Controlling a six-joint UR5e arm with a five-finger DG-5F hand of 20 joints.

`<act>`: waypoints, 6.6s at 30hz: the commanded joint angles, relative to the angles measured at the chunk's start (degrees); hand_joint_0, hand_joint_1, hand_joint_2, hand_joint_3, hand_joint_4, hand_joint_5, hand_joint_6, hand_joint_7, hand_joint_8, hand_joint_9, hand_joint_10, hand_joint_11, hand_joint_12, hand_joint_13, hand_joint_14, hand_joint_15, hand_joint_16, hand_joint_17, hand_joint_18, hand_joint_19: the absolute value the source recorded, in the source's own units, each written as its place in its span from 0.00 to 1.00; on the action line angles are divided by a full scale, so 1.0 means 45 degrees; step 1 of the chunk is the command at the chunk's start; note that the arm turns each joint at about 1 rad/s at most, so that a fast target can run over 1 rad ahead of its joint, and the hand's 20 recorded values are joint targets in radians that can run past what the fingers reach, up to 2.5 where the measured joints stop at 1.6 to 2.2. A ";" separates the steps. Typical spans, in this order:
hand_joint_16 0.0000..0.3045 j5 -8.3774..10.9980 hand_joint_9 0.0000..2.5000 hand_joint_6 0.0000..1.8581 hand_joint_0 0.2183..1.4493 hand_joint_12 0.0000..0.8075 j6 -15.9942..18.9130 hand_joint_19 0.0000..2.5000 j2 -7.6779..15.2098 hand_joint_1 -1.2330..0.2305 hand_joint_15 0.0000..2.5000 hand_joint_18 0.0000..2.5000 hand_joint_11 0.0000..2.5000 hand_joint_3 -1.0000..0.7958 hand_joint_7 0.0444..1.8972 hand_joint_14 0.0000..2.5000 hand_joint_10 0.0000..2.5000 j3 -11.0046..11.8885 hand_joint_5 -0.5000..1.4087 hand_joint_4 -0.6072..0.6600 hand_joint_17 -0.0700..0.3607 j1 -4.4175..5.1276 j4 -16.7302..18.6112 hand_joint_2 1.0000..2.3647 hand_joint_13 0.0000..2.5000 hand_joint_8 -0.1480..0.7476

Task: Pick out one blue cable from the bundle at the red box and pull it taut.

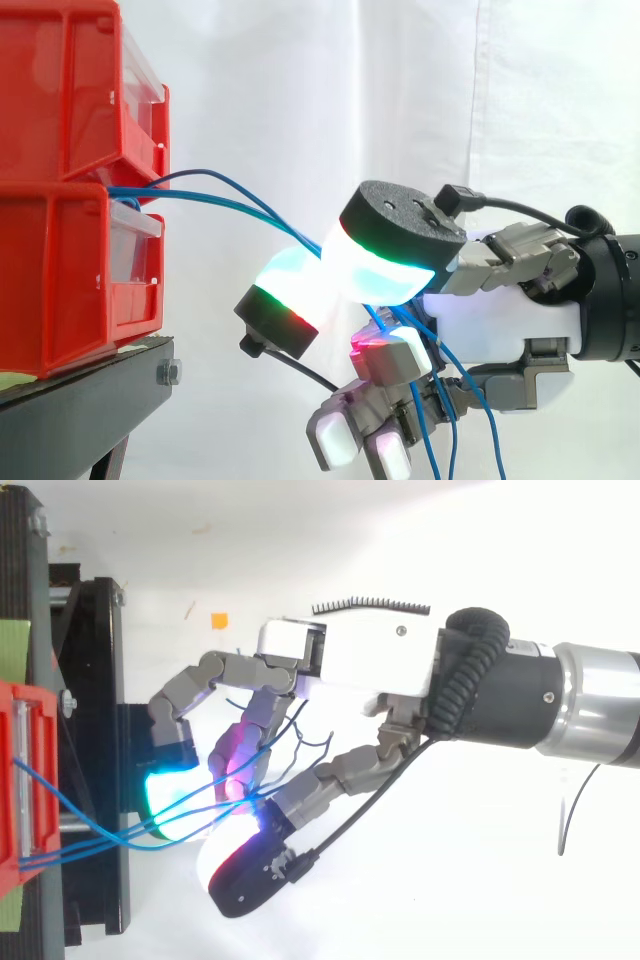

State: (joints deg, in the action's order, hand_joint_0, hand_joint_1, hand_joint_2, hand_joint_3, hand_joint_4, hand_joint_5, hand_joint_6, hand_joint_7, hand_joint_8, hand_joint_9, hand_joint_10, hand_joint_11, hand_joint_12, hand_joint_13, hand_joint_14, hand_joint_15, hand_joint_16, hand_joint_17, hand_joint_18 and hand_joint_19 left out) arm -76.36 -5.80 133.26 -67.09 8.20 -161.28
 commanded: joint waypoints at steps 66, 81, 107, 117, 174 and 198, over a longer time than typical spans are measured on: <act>0.19 0.0055 0.47 0.45 0.32 0.51 0.0000 0.30 -0.0023 0.40 0.19 0.31 0.28 0.28 0.52 0.01 0.01 0.0045 0.21 0.53 0.46 -0.0007 -0.0116 0.00 0.33 0.51; 0.18 0.0055 0.45 0.48 0.43 0.50 0.0000 0.28 -0.0023 0.21 0.18 0.31 0.29 0.35 0.56 0.01 0.01 0.0045 0.21 0.45 0.46 -0.0007 -0.0116 0.01 0.32 0.50; 0.18 0.0055 0.51 0.49 0.26 0.50 0.0000 0.29 -0.0023 0.33 0.19 0.35 0.26 0.28 0.54 0.01 0.01 0.0045 0.22 0.43 0.45 -0.0007 -0.0116 0.00 0.37 0.49; 0.19 0.0055 0.52 0.46 0.24 0.50 0.0000 0.30 -0.0023 0.42 0.19 0.35 0.24 0.28 0.57 0.01 0.01 0.0064 0.23 0.41 0.46 -0.0007 -0.0116 0.00 0.37 0.48; 0.19 0.0074 0.49 0.45 0.32 0.52 0.0000 0.31 -0.0023 0.26 0.20 0.34 0.26 0.45 0.55 0.01 0.01 0.0064 0.22 0.51 0.47 -0.0007 -0.0116 0.01 0.36 0.51; 0.18 0.0055 0.47 0.48 0.45 0.49 0.0020 0.29 -0.0023 0.19 0.20 0.32 0.27 0.32 0.62 0.01 0.01 0.0064 0.21 0.42 0.45 -0.0007 -0.0116 0.00 0.35 0.48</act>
State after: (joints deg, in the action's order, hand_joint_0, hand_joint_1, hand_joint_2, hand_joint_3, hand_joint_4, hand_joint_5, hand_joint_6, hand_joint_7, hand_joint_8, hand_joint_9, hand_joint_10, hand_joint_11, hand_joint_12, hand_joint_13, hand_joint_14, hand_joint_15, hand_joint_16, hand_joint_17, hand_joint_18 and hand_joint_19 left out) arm -76.08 -5.76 133.15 -66.77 8.17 -161.81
